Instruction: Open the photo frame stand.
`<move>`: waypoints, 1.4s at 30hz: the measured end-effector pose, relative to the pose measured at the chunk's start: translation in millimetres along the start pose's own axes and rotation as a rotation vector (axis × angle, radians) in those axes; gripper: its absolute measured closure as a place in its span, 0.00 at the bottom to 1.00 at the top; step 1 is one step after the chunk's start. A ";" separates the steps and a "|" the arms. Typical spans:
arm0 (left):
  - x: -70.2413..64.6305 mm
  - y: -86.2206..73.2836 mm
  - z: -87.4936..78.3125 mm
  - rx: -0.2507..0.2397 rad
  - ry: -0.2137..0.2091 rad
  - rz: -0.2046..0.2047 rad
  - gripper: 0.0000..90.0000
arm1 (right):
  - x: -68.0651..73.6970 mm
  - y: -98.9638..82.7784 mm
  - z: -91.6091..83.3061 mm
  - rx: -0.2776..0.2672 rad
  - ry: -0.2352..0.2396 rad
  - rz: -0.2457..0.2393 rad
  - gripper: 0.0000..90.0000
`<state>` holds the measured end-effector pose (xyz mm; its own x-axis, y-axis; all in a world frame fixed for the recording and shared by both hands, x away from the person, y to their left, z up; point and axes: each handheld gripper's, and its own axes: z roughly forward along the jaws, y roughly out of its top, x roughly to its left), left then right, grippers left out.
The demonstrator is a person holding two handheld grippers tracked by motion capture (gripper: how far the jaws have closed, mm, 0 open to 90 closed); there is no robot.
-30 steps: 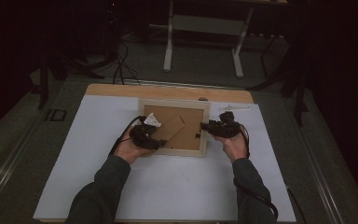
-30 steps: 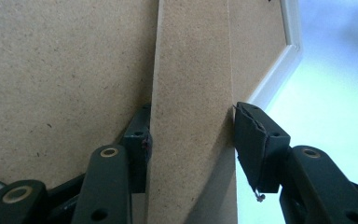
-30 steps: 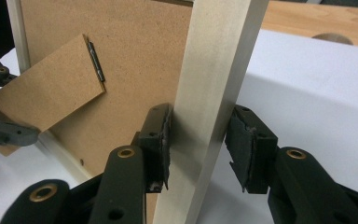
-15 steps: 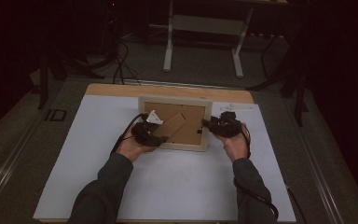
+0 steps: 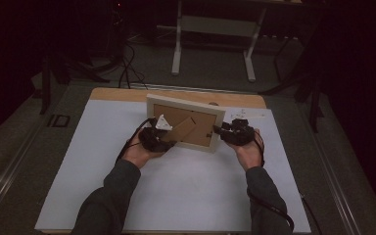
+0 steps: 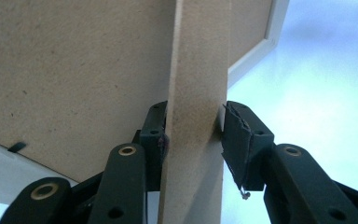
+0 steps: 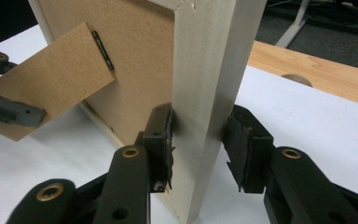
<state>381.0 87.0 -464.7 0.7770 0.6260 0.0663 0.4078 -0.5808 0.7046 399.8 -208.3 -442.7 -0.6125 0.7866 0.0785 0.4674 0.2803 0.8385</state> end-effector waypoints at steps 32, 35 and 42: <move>-7.6 -3.7 -1.7 -0.016 0.010 -0.014 0.73 | 13.2 -4.3 -3.4 -0.016 -0.055 -0.091 0.70; -9.8 -3.5 -3.3 -0.025 0.009 -0.010 0.74 | 13.9 -5.4 -3.8 -0.021 -0.059 -0.093 0.70; -11.8 -3.8 -3.3 -0.026 0.023 -0.004 0.75 | 17.4 -6.5 -6.2 -0.014 -0.059 -0.114 0.70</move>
<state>368.8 83.5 -465.8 0.7637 0.6407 0.0796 0.3982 -0.5645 0.7231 382.1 -199.8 -443.4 -0.6221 0.7814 -0.0489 0.3877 0.3618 0.8478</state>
